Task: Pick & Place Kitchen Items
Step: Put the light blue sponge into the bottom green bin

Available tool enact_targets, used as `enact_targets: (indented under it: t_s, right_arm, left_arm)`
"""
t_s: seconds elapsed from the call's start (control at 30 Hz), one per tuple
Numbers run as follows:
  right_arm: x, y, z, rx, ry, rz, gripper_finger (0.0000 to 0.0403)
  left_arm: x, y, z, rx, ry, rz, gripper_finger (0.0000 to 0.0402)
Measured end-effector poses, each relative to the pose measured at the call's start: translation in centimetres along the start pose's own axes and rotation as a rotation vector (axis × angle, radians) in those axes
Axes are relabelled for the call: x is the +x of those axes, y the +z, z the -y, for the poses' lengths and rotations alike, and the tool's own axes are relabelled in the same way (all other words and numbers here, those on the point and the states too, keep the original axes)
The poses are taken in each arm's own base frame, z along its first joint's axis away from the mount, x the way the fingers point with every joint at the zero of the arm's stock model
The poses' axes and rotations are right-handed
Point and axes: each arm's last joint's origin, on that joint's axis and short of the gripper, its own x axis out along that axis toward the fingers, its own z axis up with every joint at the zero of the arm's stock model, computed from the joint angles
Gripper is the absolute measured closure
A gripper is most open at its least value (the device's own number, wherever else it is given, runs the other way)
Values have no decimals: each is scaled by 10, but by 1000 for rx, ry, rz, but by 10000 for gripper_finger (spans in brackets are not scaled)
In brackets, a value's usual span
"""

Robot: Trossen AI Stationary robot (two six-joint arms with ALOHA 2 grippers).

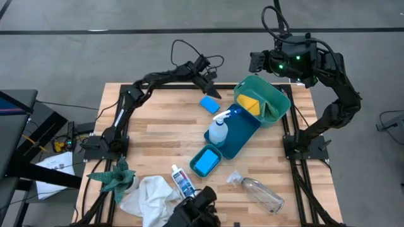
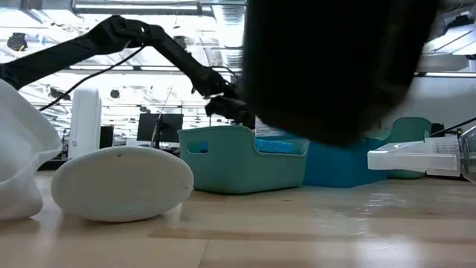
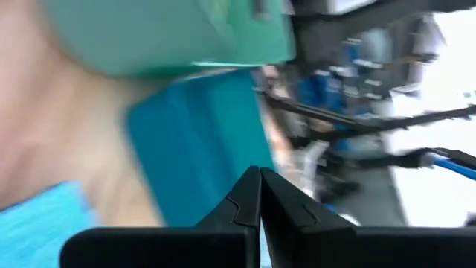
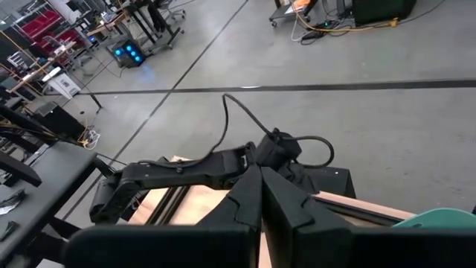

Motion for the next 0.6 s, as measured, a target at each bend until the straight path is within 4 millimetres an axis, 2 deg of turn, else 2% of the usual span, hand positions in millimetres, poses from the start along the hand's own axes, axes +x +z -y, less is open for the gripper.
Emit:
enact_targets:
  t_s: [0.1,0.17,0.33,0.4,0.6]
  right_arm:
    - [1,1,1,-11,-6,2,402]
    - [1,1,1,-11,-8,2,402]
    - [0,-1,0,-19,-2,-7,402]
    - [-1,-2,-1,-21,1,-10,402]
    - [-1,-2,0,-21,1,-10,402]
  left_arm:
    - [2,1,-10,-30,-122,-31,402]
    - [1,0,-20,-65,-127,-28,402]
    - [-24,9,-27,-80,-69,52,402]
    - [-31,10,-28,-84,-109,44,402]
    - [-25,-9,-41,-130,-224,-34,402]
